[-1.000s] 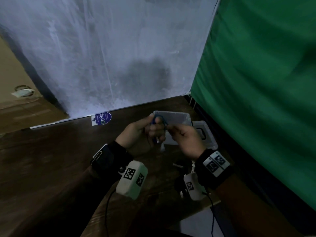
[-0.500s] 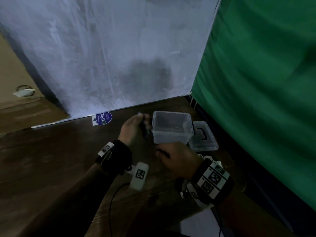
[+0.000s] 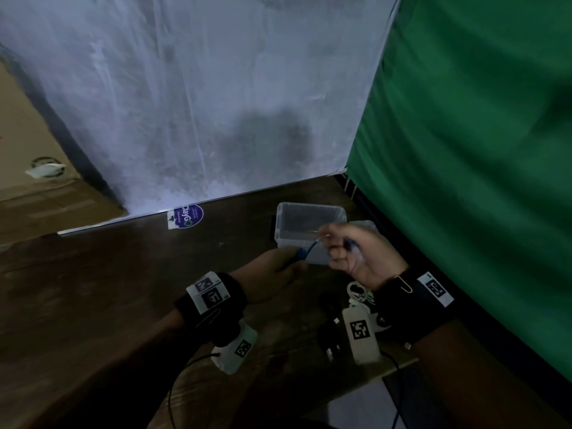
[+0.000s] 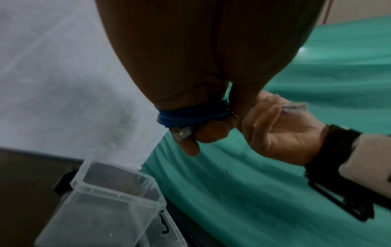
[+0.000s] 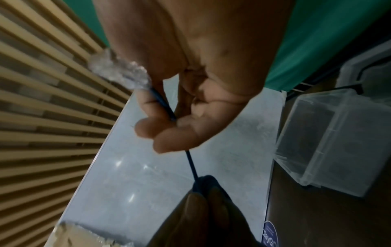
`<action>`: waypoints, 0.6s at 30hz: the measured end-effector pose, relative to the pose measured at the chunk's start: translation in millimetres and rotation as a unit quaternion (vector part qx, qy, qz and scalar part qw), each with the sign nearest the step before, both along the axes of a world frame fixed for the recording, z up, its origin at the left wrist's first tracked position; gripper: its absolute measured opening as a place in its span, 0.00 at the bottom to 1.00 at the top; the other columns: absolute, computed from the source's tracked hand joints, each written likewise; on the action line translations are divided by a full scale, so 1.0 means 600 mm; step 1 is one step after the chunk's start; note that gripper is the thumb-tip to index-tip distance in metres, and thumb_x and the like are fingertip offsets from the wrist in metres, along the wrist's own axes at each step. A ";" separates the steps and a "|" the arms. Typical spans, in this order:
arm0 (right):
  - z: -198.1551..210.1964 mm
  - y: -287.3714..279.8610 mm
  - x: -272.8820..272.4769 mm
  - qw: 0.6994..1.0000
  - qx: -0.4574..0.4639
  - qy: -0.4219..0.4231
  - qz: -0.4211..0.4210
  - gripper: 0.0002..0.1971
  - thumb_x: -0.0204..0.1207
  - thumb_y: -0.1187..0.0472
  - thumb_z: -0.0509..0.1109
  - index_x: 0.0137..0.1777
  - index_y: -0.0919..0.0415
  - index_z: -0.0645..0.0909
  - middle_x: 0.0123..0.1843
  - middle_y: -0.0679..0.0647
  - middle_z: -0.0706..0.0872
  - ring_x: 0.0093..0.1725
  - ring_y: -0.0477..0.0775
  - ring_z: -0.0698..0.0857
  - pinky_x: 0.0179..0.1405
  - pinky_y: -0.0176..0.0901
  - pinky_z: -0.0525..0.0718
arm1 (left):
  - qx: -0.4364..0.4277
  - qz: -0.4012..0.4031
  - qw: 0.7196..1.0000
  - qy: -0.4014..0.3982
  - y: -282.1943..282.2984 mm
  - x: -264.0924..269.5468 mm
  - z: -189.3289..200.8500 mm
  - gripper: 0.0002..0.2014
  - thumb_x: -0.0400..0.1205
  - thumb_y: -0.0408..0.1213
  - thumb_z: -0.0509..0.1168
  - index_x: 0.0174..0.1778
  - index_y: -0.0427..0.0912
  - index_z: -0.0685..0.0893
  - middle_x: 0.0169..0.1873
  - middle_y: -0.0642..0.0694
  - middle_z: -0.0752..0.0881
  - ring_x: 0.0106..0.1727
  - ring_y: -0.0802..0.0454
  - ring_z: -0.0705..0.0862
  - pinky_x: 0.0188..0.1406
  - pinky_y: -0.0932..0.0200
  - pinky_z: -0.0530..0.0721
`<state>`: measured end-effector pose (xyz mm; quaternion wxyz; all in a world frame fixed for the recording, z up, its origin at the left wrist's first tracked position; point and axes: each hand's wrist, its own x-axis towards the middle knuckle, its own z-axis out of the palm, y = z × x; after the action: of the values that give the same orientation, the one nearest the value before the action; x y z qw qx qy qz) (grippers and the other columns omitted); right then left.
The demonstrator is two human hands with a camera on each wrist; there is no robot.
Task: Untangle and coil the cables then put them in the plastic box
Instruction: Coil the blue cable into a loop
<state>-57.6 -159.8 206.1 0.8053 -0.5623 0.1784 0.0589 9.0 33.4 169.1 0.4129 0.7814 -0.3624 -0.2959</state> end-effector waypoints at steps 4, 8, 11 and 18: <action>-0.008 -0.005 0.005 0.996 0.082 -0.006 -0.031 0.22 0.82 0.46 0.63 0.58 0.66 0.84 0.34 0.54 0.89 0.29 0.47 0.87 0.26 0.38 0.85 | -0.050 0.053 0.991 0.111 -0.004 0.000 -0.006 0.16 0.88 0.37 0.55 0.59 0.24 0.77 0.43 0.34 0.79 0.37 0.51 0.78 0.35 0.64 0.80; -0.023 0.008 0.002 0.988 -0.042 -0.100 -0.112 0.20 0.82 0.57 0.67 0.73 0.60 0.75 0.39 0.52 0.89 0.34 0.48 0.87 0.32 0.40 0.83 | -0.164 0.107 0.937 0.290 -0.007 0.001 0.001 0.13 0.85 0.40 0.58 0.39 0.37 0.77 0.31 0.42 0.69 0.26 0.52 0.67 0.24 0.62 0.69; -0.020 0.014 -0.012 0.906 -0.342 -0.238 -0.072 0.25 0.79 0.51 0.71 0.76 0.45 0.72 0.67 0.47 0.83 0.66 0.44 0.82 0.57 0.42 0.83 | -0.203 0.057 0.885 0.416 -0.003 0.013 0.003 0.15 0.80 0.44 0.62 0.30 0.44 0.69 0.24 0.48 0.60 0.20 0.55 0.58 0.25 0.57 0.55; -0.022 0.030 -0.013 0.908 -0.351 -0.165 0.155 0.11 0.78 0.56 0.74 0.60 0.50 0.85 0.55 0.50 0.91 0.58 0.49 0.88 0.66 0.64 0.82 | -0.290 -0.030 0.798 0.527 0.009 0.025 0.017 0.17 0.82 0.45 0.61 0.28 0.46 0.68 0.19 0.52 0.65 0.17 0.57 0.62 0.23 0.58 0.64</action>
<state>-65.4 -141.9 193.2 0.5543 -0.8312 -0.0369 0.0228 24.1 39.1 179.1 0.7387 0.3368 -0.1806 -0.5552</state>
